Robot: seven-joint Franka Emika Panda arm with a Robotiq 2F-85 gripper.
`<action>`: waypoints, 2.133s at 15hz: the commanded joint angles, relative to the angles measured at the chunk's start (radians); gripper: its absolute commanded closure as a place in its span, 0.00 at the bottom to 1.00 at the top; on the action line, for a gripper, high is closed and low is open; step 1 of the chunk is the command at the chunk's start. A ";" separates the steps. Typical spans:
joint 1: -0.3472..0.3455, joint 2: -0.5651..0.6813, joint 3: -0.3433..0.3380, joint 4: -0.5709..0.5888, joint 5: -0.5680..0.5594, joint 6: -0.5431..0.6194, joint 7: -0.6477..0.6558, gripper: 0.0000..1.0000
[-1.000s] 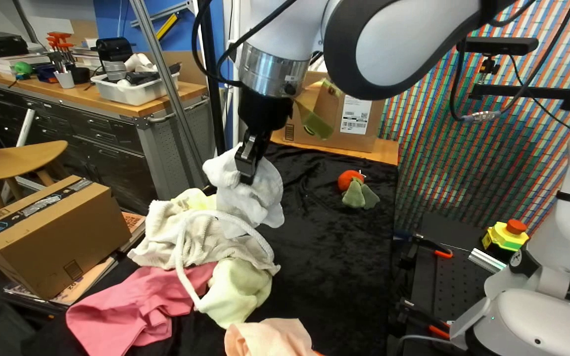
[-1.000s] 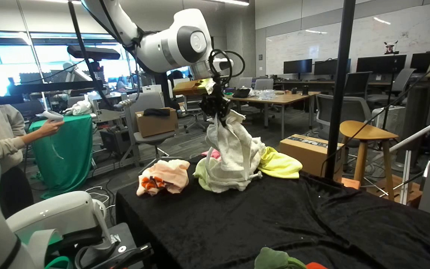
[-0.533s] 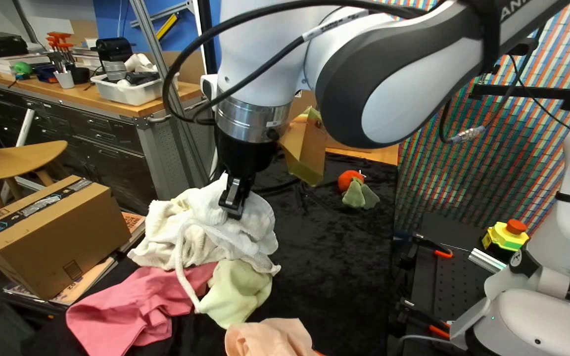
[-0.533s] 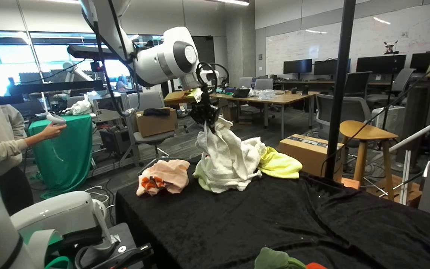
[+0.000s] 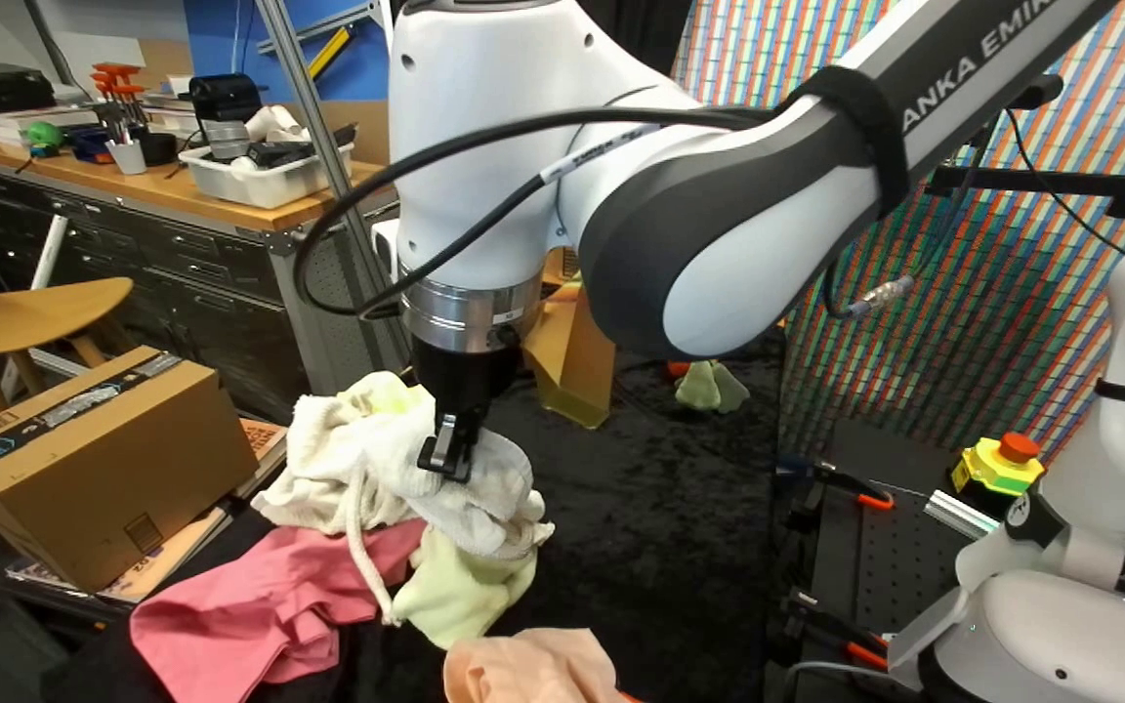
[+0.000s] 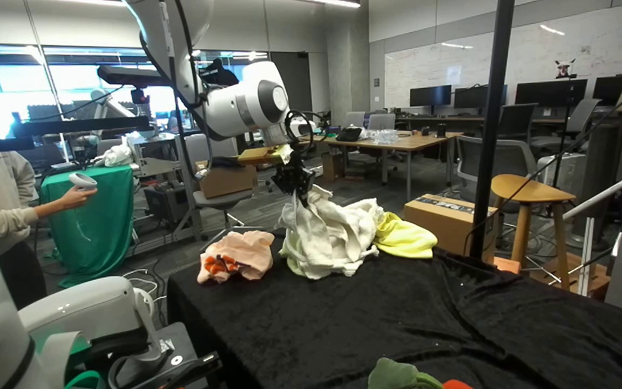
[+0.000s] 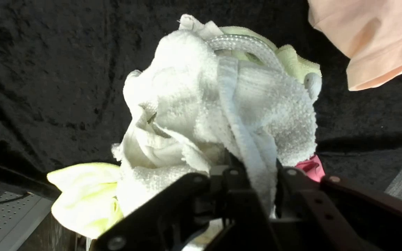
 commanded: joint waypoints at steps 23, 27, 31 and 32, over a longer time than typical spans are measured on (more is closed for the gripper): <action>0.129 0.185 -0.170 0.156 -0.136 -0.038 0.300 0.24; 0.100 0.082 -0.165 0.122 -0.108 -0.058 0.297 0.00; 0.054 -0.019 -0.162 0.076 -0.085 -0.054 0.307 0.00; 0.041 -0.034 -0.164 0.068 -0.089 -0.049 0.314 0.00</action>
